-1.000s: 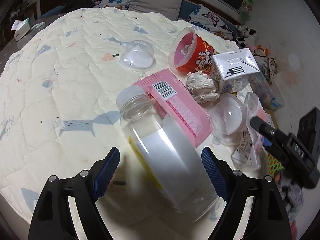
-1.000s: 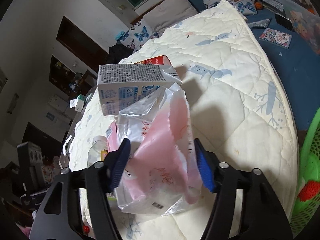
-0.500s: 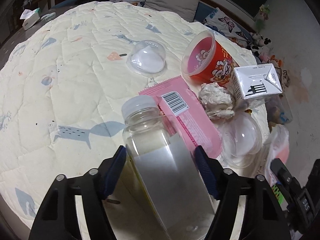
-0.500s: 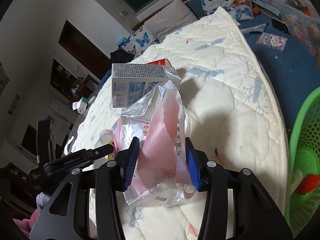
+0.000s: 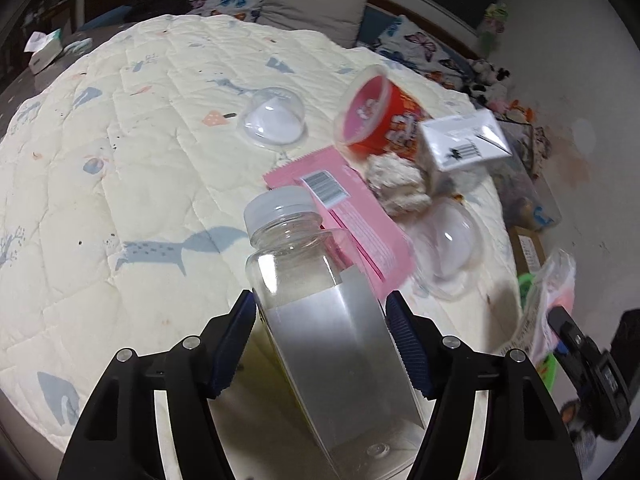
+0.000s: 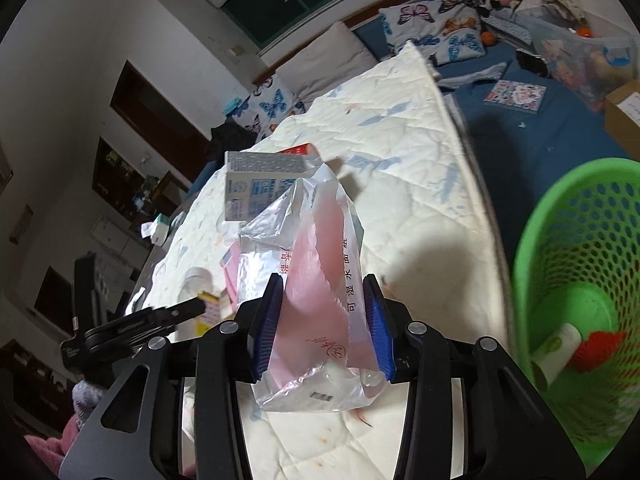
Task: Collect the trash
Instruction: 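Carry bag and bottle to the green basket and release both, then move both tools back over the mattress toward remaining trash, then grasp the white milk carton with the left gripper and lift it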
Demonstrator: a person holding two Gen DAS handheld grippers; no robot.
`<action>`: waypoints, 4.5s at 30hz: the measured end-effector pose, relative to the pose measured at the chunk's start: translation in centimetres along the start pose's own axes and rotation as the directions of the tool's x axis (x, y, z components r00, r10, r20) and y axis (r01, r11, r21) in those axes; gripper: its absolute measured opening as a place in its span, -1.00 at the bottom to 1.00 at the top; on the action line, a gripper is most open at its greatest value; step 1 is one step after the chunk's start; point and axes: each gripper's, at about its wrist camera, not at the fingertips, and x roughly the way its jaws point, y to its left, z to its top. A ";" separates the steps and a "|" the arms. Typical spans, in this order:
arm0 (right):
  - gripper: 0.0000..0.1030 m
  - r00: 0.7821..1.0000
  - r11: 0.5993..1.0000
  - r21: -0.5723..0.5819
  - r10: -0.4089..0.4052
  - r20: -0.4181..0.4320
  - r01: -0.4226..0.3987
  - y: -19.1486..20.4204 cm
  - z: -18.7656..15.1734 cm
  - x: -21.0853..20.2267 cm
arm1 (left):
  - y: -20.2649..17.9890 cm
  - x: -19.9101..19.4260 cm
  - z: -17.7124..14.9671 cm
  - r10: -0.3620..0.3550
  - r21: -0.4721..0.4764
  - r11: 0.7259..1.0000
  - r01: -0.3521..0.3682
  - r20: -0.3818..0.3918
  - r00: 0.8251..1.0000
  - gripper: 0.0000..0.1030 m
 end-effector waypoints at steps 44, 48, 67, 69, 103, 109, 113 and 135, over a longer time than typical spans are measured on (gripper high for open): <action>0.38 0.833 0.845 0.311 -0.509 0.217 0.435 -12.7 -5.3 -17.4 | -30.6 6.0 -4.6 -0.310 0.548 0.723 0.420 -0.286 0.907 0.25; 0.38 0.828 0.838 0.327 -0.516 0.220 0.436 -12.8 -5.8 -18.1 | -33.0 7.5 -6.0 -0.294 0.587 0.688 0.427 -0.313 0.903 0.25; 0.39 0.853 0.872 0.278 -0.468 0.233 0.403 -10.3 -5.5 -17.4 | -28.2 4.4 -5.1 -0.343 0.560 0.710 0.427 -0.255 0.904 0.40; 0.39 0.862 0.881 0.257 -0.454 0.227 0.397 -9.7 -5.1 -16.7 | -26.3 3.6 -4.5 -0.344 0.543 0.731 0.413 -0.229 0.910 0.40; 0.50 0.971 0.969 -0.083 -0.225 0.077 0.232 1.3 0.1 -1.5 | -2.3 -2.4 0.4 -0.068 0.292 0.956 0.024 0.140 0.988 0.40; 0.50 0.982 0.972 -0.140 -0.188 0.029 0.190 3.5 0.2 1.4 | -0.6 -2.4 0.4 -0.016 0.270 0.962 -0.030 0.169 0.986 0.40; 0.50 0.985 0.972 -0.161 -0.170 0.004 0.169 4.4 0.2 3.0 | 0.2 -2.2 0.5 -0.004 0.253 0.967 -0.037 0.159 0.987 0.40; 0.50 0.991 0.973 -0.189 -0.132 0.008 0.131 6.3 3.0 4.9 | -3.0 -1.5 4.3 -0.051 0.402 0.915 -0.034 0.198 0.979 0.39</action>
